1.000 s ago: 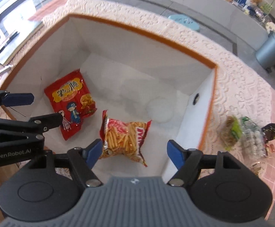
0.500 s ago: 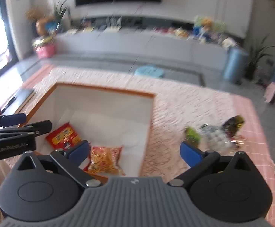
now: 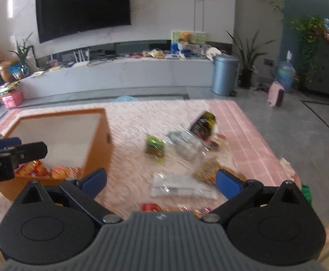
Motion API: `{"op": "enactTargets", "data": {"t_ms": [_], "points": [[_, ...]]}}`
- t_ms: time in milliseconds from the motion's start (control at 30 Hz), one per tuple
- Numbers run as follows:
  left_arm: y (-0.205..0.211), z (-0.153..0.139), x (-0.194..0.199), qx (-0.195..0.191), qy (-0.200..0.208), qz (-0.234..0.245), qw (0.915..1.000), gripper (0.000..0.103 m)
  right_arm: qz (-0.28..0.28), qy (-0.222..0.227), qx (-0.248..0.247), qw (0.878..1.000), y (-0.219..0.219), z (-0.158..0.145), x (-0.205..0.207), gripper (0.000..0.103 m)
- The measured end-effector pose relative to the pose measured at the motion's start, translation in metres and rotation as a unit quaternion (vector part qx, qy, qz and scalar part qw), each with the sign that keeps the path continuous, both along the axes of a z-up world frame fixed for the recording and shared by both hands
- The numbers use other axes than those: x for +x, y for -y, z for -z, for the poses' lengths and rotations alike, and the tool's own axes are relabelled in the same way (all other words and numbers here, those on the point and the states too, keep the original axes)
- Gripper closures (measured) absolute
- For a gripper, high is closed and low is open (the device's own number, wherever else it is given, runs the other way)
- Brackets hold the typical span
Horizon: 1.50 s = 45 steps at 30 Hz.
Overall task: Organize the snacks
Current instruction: 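Withdraw both tools from the box back toward the snack pile, then grasp the red-labelled braised meat pack with the left tool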
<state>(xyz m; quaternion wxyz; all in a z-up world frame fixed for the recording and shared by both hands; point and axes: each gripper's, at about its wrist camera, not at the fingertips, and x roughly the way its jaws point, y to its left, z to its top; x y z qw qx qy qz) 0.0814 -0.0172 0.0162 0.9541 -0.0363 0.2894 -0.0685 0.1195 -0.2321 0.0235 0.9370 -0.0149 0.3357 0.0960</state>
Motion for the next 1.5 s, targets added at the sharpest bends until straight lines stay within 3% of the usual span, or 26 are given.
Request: {"op": "enactTargets", "data": {"t_ms": [200,400,633,700,1000,1033,1100,1233,1400,1500], "points": [[0.032,0.022,0.010,0.018,-0.037,0.044,0.9982,0.020,0.031,-0.026,-0.005,0.999,0.029,0.028,0.001,0.004],[0.051,0.042,0.008,0.022,-0.067,0.070,0.9950,0.021,0.042,-0.037,-0.053,0.997,0.036,0.046,0.005,0.004],[0.053,0.064,0.015,0.018,-0.110,0.094,0.9893,0.037,0.037,-0.070,-0.055,0.995,0.045,0.060,0.009,0.005],[0.055,0.070,0.018,0.018,-0.119,0.096,0.9880,0.038,0.035,-0.082,-0.035,0.995,0.050,0.062,0.013,0.009],[0.083,0.083,0.027,0.056,-0.124,0.144,0.9801,0.041,0.044,-0.186,0.005,0.982,0.071,0.086,0.047,0.048],[0.088,0.084,0.028,0.066,-0.120,0.156,0.9781,0.041,0.040,-0.202,0.018,0.978,0.073,0.091,0.051,0.053],[0.102,0.087,0.029,0.100,-0.108,0.191,0.9704,0.041,0.044,-0.220,0.033,0.974,0.077,0.095,0.056,0.054],[0.128,0.101,0.032,0.166,-0.090,0.260,0.9468,0.040,0.063,-0.229,0.041,0.971,0.086,0.098,0.063,0.054],[0.149,0.118,0.038,0.204,-0.072,0.325,0.9205,0.032,0.085,-0.240,0.074,0.964,0.100,0.106,0.069,0.054],[0.155,0.129,0.049,0.216,-0.078,0.342,0.9112,0.030,0.090,-0.242,0.092,0.962,0.104,0.111,0.071,0.054]]}}
